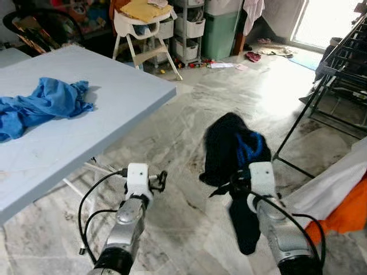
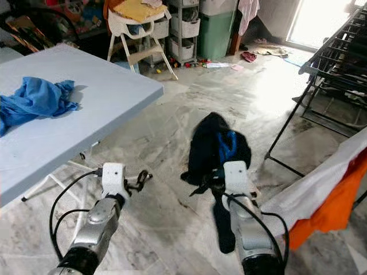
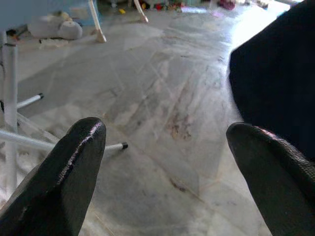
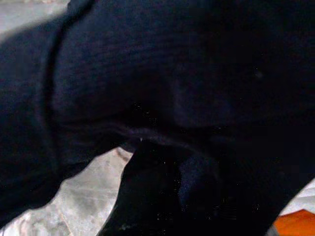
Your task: Hang hanger
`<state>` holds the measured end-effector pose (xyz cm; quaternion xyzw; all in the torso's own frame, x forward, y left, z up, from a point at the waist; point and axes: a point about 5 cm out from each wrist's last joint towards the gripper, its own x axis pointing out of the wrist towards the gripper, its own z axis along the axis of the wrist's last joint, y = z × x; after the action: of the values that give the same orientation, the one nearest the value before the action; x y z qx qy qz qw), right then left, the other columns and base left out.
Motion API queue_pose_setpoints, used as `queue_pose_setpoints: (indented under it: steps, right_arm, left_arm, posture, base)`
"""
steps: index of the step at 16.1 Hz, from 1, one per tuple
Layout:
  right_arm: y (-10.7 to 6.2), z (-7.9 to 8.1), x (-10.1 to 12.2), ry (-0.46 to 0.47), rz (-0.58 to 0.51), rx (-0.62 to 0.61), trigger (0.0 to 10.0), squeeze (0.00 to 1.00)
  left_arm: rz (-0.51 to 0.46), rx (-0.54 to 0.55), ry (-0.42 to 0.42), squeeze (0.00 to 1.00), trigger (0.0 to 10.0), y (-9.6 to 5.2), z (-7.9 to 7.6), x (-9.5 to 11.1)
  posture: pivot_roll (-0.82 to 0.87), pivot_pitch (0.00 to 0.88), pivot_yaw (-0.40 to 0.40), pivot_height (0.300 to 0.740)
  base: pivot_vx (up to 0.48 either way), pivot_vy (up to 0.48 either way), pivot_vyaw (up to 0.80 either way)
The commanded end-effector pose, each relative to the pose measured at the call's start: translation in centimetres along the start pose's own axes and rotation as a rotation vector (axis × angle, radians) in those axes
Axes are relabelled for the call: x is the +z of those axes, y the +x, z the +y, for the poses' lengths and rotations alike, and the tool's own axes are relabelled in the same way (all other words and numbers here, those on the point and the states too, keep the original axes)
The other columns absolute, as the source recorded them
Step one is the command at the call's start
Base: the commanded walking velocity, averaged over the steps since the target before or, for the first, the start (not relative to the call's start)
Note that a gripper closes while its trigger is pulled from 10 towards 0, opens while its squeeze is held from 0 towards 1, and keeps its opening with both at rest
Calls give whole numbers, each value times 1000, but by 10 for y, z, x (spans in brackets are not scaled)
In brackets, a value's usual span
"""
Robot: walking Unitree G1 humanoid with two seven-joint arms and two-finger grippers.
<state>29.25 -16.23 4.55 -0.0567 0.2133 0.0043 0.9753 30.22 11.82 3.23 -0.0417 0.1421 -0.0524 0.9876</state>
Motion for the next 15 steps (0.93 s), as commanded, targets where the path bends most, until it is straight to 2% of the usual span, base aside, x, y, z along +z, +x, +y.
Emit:
queue_pose_setpoints:
  steps: [1, 5, 8, 10, 12, 15]
  right_arm:
    - [4, 1, 8, -4, -38, -10, 10000, 0]
    - [5, -2, 4, -4, -56, -32, 10000, 0]
    - [9, -8, 1, 27, -69, -51, 10000, 0]
    - [13, -11, 0, 1, -63, -36, 10000, 0]
    - [16, -10, 4, 14, -72, -36, 10000, 0]
    - [18, -6, 3, 50, -72, -37, 10000, 0]
  left_arm:
    - [-7, 5, -41, 0, 10000, 0, 6, 2]
    - [2, -18, -84, 0, 10000, -4, 15, -4]
    - [19, -25, -79, 0, 10000, -5, 17, -10]
    - [0, -7, -121, 0, 10000, -2, 12, -5]
    - [15, -41, -95, 0, 10000, -1, 8, -8]
    - [1, -49, -99, 0, 10000, 2, 5, -4]
  posture:
    - [-220, 0, 41, 740]
    - [-227, 0, 93, 740]
    - [-198, 0, 91, 740]
    - [-189, 0, 97, 740]
    - [-191, 0, 94, 740]
    - [-187, 0, 93, 740]
  base:
    - [0, 0, 0]
    - [0, 0, 0]
    - [298, 0, 0]
    - [289, 0, 0]
    - [322, 0, 0]
    - [361, 0, 0]
